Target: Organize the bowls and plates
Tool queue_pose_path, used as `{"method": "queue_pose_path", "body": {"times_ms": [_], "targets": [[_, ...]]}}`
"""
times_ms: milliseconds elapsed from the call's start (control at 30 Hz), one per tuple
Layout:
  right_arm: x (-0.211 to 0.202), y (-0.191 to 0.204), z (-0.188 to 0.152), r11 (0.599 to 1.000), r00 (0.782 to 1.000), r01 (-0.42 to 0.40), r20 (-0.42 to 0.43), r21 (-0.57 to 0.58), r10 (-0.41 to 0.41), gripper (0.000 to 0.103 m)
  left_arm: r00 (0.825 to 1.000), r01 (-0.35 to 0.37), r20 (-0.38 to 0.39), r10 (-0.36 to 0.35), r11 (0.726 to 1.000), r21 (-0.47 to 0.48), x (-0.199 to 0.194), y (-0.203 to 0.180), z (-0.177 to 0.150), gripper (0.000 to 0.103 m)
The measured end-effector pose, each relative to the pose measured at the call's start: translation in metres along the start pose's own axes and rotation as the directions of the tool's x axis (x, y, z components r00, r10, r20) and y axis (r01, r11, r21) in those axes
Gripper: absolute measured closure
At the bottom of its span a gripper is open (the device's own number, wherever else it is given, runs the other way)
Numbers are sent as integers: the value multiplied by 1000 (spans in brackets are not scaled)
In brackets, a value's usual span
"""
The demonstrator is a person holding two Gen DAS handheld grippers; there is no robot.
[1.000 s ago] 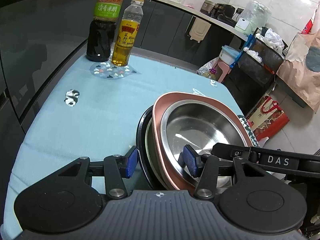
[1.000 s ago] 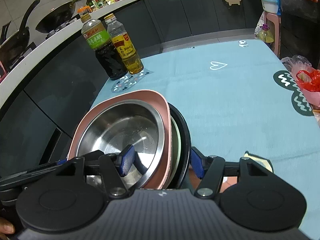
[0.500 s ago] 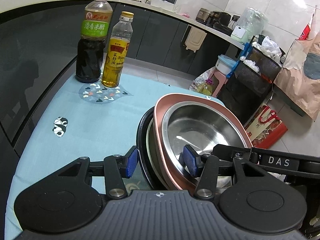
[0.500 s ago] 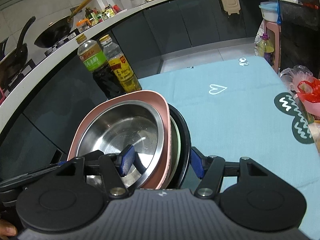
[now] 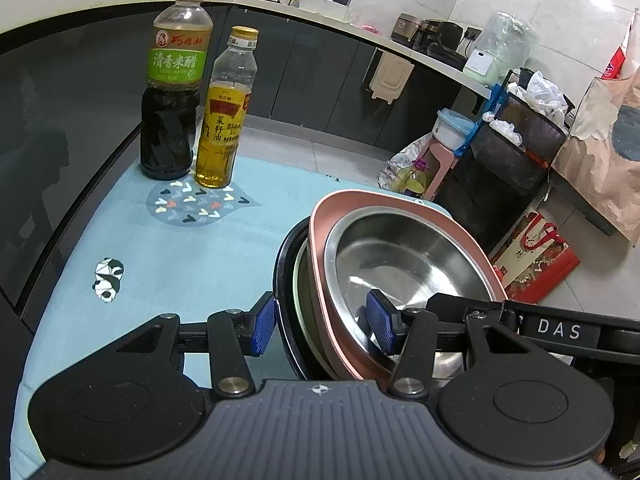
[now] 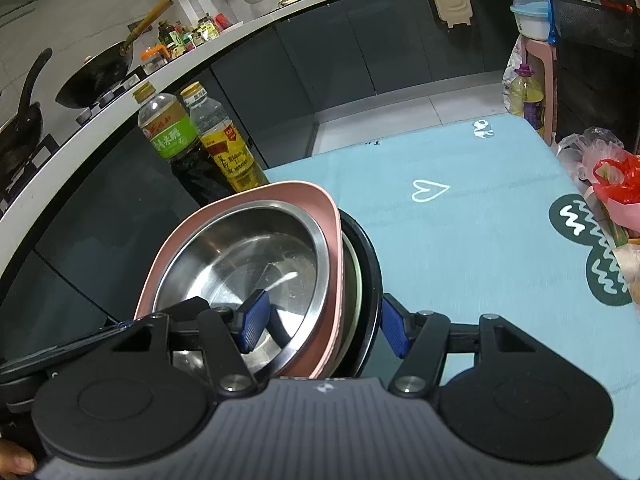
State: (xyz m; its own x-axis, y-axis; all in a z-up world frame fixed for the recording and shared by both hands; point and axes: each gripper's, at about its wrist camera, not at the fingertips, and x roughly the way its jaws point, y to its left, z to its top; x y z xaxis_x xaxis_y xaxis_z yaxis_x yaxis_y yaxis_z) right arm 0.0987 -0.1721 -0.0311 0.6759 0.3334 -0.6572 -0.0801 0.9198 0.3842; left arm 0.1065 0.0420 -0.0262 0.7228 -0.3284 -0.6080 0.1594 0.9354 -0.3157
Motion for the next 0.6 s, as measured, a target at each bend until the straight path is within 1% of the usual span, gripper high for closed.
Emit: {"method": "queue_pose_path", "body": {"times_ms": [400,600], "targets": [[1,4,15,1000,1000,5,9,-5,-5,47,1000,3,7,-3,1000,5,3,-2,16,57],[7,3,23,1000,1000,9,10,0,-9,47,1000,7,8,-7,1000,7,11,-3,27,57]]}}
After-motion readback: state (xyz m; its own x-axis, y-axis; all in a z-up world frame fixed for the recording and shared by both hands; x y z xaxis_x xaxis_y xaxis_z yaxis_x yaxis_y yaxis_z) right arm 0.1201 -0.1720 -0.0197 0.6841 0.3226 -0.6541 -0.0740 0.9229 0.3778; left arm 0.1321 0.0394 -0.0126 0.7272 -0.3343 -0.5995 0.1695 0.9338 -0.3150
